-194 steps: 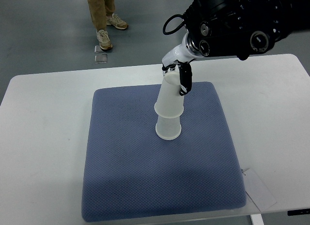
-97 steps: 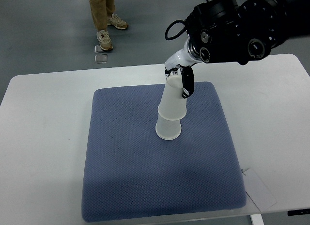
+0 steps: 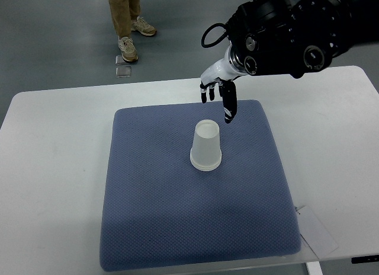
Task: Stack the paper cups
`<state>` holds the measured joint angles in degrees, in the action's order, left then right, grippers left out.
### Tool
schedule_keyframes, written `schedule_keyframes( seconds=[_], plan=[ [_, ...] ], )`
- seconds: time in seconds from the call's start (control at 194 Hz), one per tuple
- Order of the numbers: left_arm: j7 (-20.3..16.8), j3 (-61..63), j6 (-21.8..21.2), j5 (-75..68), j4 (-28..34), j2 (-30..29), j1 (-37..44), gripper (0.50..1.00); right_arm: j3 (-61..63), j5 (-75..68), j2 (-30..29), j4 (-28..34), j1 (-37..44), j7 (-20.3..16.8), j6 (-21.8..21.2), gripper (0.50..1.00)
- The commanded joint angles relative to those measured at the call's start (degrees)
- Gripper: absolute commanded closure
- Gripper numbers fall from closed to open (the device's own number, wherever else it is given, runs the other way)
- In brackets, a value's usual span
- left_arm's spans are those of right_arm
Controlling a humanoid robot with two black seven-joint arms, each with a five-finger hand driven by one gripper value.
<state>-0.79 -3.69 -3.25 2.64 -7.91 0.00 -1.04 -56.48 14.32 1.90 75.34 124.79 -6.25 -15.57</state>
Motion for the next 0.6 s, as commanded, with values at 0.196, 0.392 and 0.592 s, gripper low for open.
schedule_keyframes(
  seconds=[0.196, 0.392, 0.592],
  plan=[
    [-0.01, 0.00, 0.00, 0.00, 0.00, 0.00, -0.01, 0.500, 0.67, -0.34, 1.44, -0.02, 1.07, 0.01, -0.43, 0.648],
    [-0.01, 0.00, 0.00, 0.00, 0.00, 0.00, -0.01, 0.500, 1.19, -5.17, 4.96, -2.21, 1.16, 0.45, 0.89, 0.650],
    [-0.01, 0.00, 0.00, 0.00, 0.00, 0.00, 0.08, 0.500, 7.52, -15.99, 10.67, -7.31, -4.99, 1.33, 7.13, 0.648]
  ],
)
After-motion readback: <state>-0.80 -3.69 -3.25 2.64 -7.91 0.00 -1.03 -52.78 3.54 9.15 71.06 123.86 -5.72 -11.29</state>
